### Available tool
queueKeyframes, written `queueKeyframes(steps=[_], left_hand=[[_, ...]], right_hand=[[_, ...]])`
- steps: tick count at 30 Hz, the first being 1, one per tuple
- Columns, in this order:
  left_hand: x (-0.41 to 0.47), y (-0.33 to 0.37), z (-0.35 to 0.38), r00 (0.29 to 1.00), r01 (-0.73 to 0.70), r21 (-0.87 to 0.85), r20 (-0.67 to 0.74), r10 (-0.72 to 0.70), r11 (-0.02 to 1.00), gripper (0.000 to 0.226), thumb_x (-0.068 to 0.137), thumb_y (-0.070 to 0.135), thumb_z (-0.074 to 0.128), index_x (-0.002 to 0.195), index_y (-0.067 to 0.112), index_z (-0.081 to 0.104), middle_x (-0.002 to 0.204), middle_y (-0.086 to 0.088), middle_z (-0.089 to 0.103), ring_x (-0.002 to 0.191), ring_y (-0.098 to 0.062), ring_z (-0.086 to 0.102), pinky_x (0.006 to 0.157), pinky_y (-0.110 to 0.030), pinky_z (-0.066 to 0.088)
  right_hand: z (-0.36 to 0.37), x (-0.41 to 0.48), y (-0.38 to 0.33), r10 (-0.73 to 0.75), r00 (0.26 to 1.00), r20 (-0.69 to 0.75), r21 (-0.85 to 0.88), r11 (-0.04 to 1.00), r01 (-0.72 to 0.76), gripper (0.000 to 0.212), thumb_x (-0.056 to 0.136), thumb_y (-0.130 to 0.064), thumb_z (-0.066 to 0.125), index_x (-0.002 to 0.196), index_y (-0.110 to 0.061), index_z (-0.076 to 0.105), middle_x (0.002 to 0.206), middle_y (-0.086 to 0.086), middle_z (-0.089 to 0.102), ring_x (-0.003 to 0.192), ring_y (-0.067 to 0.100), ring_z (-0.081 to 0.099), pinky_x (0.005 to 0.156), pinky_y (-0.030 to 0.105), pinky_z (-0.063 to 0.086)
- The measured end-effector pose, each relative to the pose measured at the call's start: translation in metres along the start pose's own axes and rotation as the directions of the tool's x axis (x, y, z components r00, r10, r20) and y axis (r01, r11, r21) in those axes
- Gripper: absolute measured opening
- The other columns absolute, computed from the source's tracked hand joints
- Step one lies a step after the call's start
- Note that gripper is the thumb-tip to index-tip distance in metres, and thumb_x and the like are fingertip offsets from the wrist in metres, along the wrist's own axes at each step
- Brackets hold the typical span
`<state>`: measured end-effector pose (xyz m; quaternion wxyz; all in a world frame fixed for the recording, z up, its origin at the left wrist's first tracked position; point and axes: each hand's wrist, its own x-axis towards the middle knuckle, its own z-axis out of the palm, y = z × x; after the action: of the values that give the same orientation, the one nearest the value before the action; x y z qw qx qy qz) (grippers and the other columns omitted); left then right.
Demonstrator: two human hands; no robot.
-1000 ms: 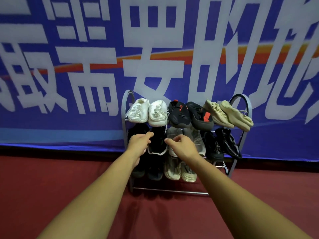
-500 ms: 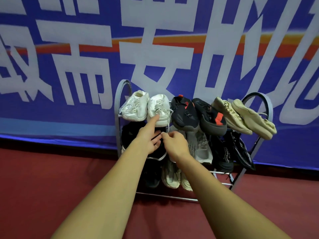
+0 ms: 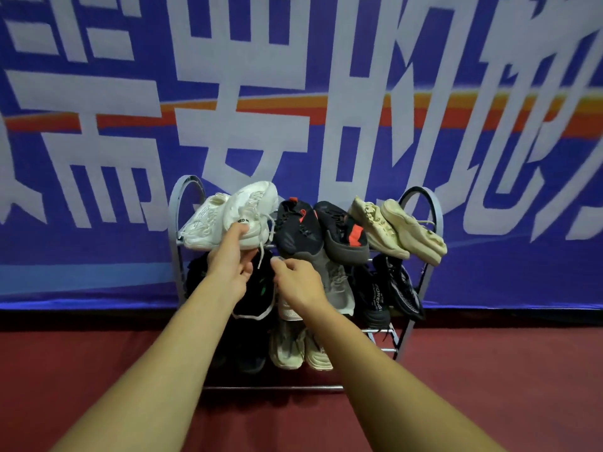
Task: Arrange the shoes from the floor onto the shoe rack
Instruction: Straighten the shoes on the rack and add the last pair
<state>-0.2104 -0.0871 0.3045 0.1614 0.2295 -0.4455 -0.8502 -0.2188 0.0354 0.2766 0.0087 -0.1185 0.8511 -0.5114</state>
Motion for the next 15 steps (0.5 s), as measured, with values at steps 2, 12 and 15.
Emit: queueKeyframes(steps=[2, 12, 15], left_hand=[[-0.012, 0.009, -0.005, 0.999, -0.044, 0.023, 0.008, 0.044, 0.999, 0.022, 0.076, 0.032, 0.067, 0.096, 0.024, 0.065, 0.077, 0.004, 0.065, 0.062, -0.01, 0.056, 0.052, -0.022, 0.033], [-0.045, 0.019, -0.059, 1.0, 0.009, -0.051, 0.008, -0.009, 0.999, 0.016, 0.075, 0.038, 0.061, 0.078, 0.023, 0.064, 0.062, 0.004, 0.058, 0.054, -0.011, 0.048, 0.053, -0.024, 0.036], [-0.049, 0.02, -0.062, 0.997, 0.065, -0.048, 0.036, -0.063, 0.997, 0.024, 0.075, 0.046, 0.065, 0.078, 0.022, 0.064, 0.058, 0.004, 0.056, 0.05, -0.01, 0.045, 0.051, -0.022, 0.034]], right_hand=[[-0.011, -0.005, -0.003, 0.005, 1.0, -0.017, 0.004, 1.0, -0.005, 0.044, 0.094, -0.048, 0.049, 0.065, -0.016, 0.052, 0.066, 0.003, 0.058, 0.069, 0.023, 0.055, 0.068, 0.036, 0.042], [-0.055, -0.032, -0.016, 0.177, 0.96, 0.217, 0.884, 0.381, -0.271, 0.053, 0.09, -0.059, 0.059, 0.119, -0.015, 0.057, 0.112, 0.015, 0.072, 0.068, 0.014, 0.063, 0.055, 0.022, 0.044], [-0.06, -0.036, -0.013, 0.232, 0.947, 0.223, 0.873, 0.385, -0.299, 0.058, 0.087, -0.058, 0.064, 0.123, -0.012, 0.061, 0.104, 0.015, 0.074, 0.059, 0.013, 0.058, 0.045, 0.019, 0.042]])
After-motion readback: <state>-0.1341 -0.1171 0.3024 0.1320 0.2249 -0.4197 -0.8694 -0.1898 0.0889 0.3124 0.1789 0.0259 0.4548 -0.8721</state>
